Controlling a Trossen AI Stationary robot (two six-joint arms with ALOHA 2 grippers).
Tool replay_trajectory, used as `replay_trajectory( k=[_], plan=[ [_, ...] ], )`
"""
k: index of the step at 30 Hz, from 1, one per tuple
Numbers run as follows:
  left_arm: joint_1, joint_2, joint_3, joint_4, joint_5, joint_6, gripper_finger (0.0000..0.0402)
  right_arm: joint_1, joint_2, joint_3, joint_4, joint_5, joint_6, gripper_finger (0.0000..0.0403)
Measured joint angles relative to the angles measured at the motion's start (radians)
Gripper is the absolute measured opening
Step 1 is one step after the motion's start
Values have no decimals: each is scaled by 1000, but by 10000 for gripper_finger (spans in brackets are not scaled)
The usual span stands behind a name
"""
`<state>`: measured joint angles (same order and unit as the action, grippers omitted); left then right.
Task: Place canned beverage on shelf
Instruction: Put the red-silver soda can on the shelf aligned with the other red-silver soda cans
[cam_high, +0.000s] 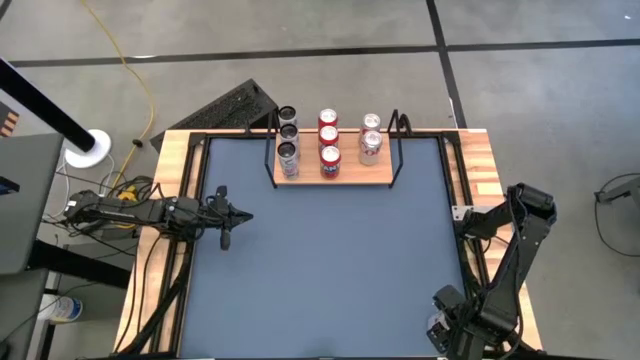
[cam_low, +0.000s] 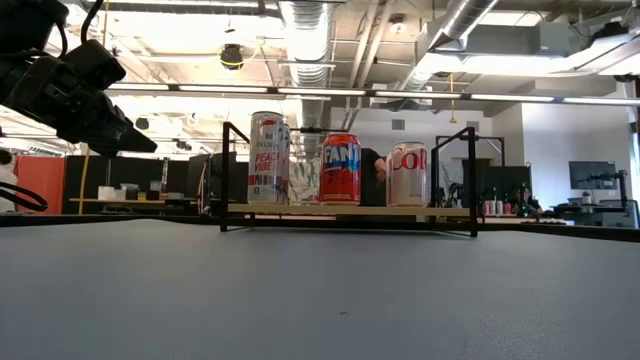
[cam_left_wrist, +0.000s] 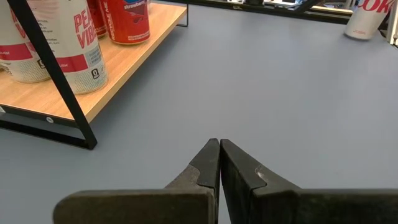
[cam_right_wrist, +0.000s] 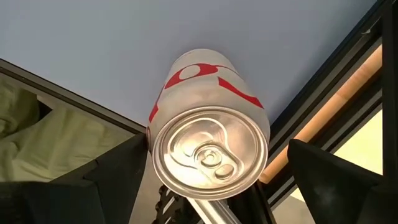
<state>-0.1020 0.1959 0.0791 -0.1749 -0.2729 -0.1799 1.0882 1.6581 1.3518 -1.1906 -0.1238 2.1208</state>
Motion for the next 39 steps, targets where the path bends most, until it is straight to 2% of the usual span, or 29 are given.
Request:
replay_trajectory(
  k=[8,29,36,39],
  plan=[
    [0,0,0,0,0,0,0,-3,0,0,0,50,13,374],
    [0,0,0,0,0,0,0,-16,88,0,68,15,-27,371],
    [0,0,0,0,0,0,0,-18,92,0,73,-15,-31,326],
    [0,0,0,0,0,0,0,-18,92,0,72,-16,-92,301]
  ],
)
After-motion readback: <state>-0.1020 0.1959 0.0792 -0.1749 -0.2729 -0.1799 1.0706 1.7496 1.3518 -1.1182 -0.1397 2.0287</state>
